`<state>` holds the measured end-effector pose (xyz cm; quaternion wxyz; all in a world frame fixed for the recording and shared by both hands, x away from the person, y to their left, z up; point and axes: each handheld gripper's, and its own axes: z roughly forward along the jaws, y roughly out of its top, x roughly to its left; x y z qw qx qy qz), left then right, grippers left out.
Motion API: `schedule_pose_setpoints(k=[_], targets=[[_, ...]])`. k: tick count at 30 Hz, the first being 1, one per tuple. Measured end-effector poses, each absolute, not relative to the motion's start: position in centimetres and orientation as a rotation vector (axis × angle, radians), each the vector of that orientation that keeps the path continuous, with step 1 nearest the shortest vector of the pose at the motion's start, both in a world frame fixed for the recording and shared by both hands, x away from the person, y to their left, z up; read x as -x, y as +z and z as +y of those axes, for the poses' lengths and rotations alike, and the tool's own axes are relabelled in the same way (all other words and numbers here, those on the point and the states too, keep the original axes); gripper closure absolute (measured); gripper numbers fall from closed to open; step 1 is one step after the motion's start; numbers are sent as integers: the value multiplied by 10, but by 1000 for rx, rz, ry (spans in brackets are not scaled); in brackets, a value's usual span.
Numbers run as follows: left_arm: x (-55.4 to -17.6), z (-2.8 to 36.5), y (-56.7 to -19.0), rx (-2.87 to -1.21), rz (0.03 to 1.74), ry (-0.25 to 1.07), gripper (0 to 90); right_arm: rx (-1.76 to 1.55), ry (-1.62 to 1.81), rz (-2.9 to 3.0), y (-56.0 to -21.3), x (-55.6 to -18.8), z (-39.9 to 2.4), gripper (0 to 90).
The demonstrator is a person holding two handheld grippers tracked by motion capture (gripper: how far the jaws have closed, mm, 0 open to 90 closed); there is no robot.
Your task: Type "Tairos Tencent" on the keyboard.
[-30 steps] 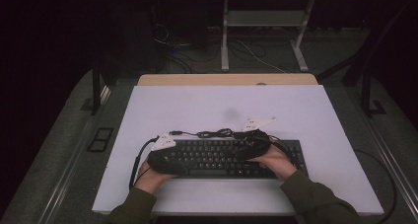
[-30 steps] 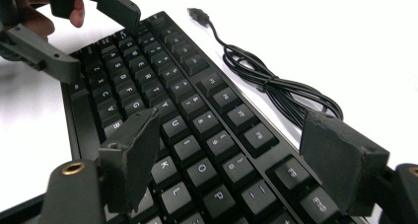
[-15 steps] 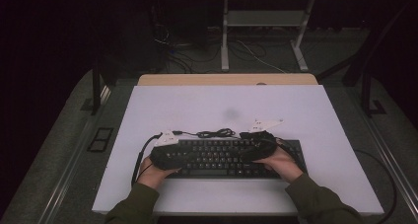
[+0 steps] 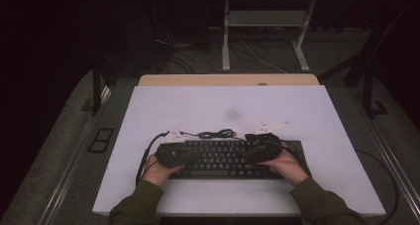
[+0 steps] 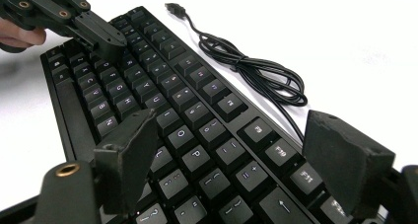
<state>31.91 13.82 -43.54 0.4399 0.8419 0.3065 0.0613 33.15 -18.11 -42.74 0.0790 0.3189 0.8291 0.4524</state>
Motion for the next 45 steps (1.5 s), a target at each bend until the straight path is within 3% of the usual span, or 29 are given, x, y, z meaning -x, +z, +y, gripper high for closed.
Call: schedule_pose_setpoints(k=[45], targets=[[-325, 133, -436, -2114, 748, 161, 891, -981, 1349, 2464, -428, -328, -188, 211]])
